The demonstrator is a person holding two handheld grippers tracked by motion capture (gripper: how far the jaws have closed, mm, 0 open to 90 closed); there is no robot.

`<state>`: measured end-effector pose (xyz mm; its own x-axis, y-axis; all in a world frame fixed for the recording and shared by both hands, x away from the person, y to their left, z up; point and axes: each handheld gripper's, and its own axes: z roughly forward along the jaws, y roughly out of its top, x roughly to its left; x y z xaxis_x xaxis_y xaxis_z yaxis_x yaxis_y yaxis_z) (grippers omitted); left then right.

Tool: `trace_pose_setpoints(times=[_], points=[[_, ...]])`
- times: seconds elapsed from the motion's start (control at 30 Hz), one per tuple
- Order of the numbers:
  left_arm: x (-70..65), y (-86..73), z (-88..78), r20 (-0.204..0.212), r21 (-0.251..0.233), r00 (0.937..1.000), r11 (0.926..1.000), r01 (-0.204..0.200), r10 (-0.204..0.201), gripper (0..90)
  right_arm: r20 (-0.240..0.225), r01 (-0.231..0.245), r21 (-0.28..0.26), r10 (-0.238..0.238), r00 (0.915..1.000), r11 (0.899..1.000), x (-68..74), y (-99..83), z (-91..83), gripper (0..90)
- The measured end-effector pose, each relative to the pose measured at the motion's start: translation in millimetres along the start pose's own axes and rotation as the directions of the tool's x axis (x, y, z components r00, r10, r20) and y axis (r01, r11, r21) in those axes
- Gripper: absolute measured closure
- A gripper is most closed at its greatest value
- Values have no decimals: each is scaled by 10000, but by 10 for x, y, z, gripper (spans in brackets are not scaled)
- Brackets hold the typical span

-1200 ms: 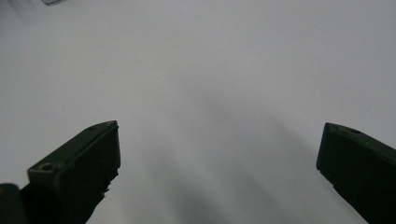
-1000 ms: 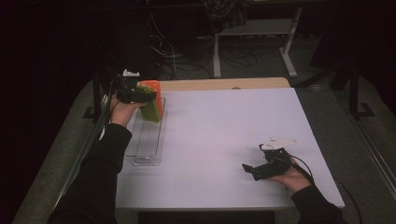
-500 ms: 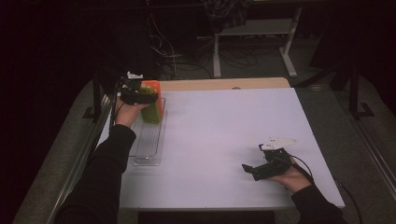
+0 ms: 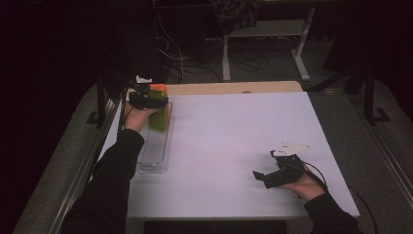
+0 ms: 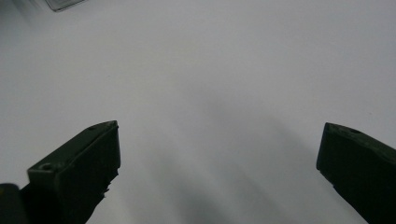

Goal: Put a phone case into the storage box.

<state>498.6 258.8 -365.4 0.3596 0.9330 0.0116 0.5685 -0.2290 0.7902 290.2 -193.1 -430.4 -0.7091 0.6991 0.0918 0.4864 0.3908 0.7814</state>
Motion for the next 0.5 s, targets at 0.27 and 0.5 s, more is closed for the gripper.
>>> trace_pose_setpoints(times=[0.27, 0.5], points=[[33, 8, -33, 471, -246, 9984, 9992, 330, -318, 30, 7, 55, 53, -55, 10000, 10000, 1, 1, 4, 0], [21, -6, -100, 760, 70, 9971, 9999, -113, 108, 30, 66, -30, 10, 30, 10000, 10000, -9, -9, -18, 0]])
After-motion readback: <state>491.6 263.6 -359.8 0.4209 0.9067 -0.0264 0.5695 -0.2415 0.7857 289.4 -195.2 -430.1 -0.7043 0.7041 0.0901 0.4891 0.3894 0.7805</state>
